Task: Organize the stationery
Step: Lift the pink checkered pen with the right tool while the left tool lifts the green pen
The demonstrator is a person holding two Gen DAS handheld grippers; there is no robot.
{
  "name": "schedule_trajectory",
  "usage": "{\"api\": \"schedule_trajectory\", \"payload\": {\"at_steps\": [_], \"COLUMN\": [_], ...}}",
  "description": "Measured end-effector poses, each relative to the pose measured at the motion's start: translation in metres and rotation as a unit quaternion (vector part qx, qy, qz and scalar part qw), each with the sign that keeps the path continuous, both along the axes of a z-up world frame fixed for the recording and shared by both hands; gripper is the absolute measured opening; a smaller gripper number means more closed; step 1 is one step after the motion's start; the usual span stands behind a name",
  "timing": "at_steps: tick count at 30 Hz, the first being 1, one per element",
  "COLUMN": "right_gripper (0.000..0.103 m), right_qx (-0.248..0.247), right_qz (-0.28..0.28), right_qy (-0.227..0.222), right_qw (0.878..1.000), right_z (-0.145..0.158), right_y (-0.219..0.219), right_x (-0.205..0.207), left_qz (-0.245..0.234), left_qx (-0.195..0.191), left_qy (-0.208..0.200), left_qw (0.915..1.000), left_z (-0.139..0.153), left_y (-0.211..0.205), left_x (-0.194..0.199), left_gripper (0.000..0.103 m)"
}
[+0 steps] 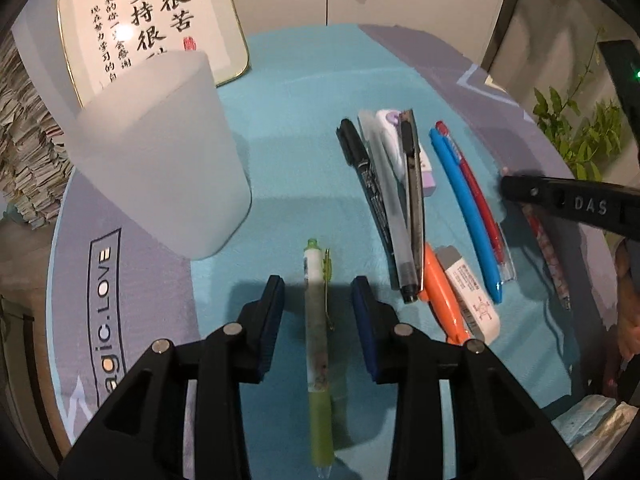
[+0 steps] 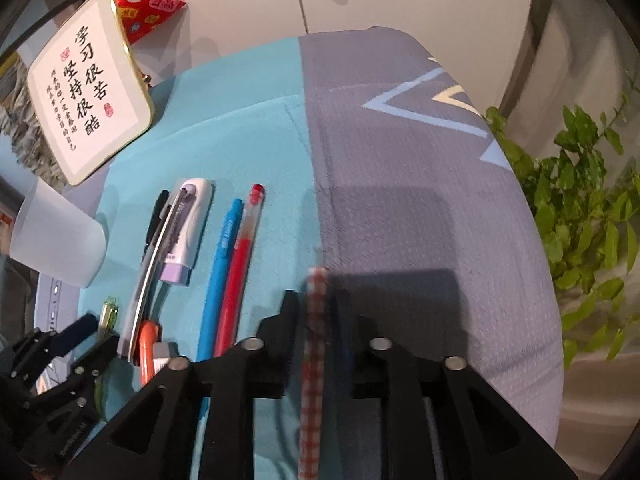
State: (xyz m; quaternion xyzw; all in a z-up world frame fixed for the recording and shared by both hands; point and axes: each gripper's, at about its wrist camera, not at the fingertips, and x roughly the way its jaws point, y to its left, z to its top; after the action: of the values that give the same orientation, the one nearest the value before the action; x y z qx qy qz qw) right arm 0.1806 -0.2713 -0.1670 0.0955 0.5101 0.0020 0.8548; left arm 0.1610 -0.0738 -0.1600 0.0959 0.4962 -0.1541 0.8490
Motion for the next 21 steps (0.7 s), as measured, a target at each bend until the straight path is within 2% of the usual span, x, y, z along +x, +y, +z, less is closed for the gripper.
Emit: {"api": "schedule_trajectory", "payload": {"at_steps": [1, 2, 3, 4, 8, 21], "right_gripper": [0.029, 0.029, 0.022, 0.014, 0.014, 0.014], "right_qx": [-0.003, -0.015, -0.026, -0.037, 0.019, 0.022], "right_qz": [0.003, 0.007, 0.012, 0.013, 0.011, 0.033], "right_qy": [-0.002, -0.007, -0.010, -0.014, -0.029, -0.132], "right_qw": [1.000, 1.000, 1.000, 0.999, 0.999, 0.990], "right_z": [0.000, 0.000, 0.000, 0.000, 0.007, 0.073], "right_y": [0.002, 0.005, 0.008, 0.010, 0.002, 0.019], "right_x": [0.000, 0.000, 0.000, 0.000, -0.006, -0.063], "left_qz": [-0.003, -0.005, -0.007, -0.008, -0.010, -0.017], "left_qx": [-0.002, -0.005, -0.006, -0.009, -0.025, -0.080], "left_qy": [0.000, -0.001, -0.001, 0.000, -0.022, -0.123], "left_qw": [1.0000, 1.0000, 1.0000, 0.9999, 0.9994, 0.9890], "left_z": [0.000, 0.001, 0.001, 0.001, 0.015, 0.082], "left_y": [-0.001, 0.000, 0.001, 0.000, 0.007, 0.028], "left_x": [0.000, -0.002, -0.002, -0.001, -0.009, -0.059], "left_gripper": [0.029, 0.015, 0.011, 0.011, 0.011, 0.010]}}
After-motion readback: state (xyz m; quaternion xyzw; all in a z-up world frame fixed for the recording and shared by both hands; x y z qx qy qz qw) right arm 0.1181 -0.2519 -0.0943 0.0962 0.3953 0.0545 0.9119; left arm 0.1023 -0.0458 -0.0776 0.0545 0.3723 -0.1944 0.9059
